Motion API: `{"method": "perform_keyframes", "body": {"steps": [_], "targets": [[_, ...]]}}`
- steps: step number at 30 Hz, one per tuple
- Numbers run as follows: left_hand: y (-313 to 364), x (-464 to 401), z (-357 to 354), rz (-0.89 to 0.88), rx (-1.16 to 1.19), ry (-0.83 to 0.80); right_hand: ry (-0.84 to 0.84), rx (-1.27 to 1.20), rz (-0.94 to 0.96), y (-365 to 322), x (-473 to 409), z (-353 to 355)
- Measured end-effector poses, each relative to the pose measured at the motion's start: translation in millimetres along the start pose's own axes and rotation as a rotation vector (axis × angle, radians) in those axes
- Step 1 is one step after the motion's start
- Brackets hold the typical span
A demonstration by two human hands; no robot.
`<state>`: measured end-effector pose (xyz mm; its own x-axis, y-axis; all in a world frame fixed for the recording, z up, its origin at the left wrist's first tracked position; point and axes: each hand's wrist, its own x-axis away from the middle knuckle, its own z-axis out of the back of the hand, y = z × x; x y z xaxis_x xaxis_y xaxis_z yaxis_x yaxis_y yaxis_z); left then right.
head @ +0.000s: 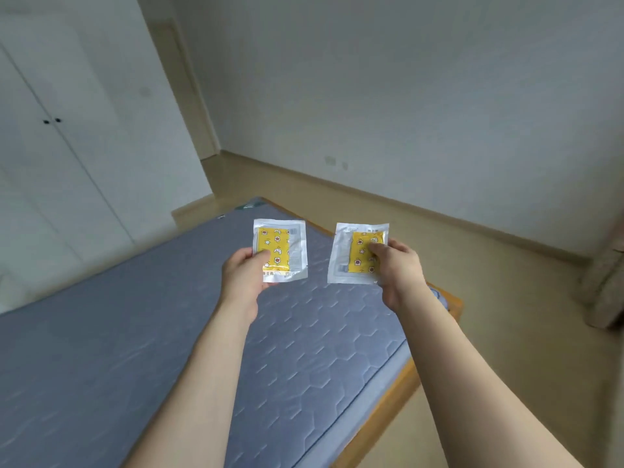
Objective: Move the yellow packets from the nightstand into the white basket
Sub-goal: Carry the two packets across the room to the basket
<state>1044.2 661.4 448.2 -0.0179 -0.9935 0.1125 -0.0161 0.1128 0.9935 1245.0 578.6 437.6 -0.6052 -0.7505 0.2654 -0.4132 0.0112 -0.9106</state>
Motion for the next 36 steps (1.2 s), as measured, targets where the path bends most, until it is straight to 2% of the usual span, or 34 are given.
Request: {"method": "perform_keyframes", "body": {"steps": [6, 11, 16, 20, 28, 32, 36], "targets": [[-6, -70, -172, -0.053, -0.068, -0.181, 0.093, 0.001, 0.026, -48, -128, 69], [-5, -143, -312, -0.059, -0.075, -0.259, 0.203, 0.074, 0.027, -102, -241, 125], [2, -171, -482, -0.032, -0.021, -0.383, 0.360, 0.104, 0.067, -168, -330, 212], [-5, -186, -599, 0.019, -0.028, -0.492, 0.434, 0.032, 0.072, -201, -395, 293], [-2, -223, -808, 0.039, -0.039, -0.504, 0.397, -0.007, 0.112, -281, -544, 423], [18, -244, -894, 0.054, -0.010, -0.470, 0.337, 0.006, 0.125, -327, -611, 448], [19, -276, -936, 0.046, -0.016, -0.423, 0.270, 0.007, 0.087, -349, -674, 455]]}}
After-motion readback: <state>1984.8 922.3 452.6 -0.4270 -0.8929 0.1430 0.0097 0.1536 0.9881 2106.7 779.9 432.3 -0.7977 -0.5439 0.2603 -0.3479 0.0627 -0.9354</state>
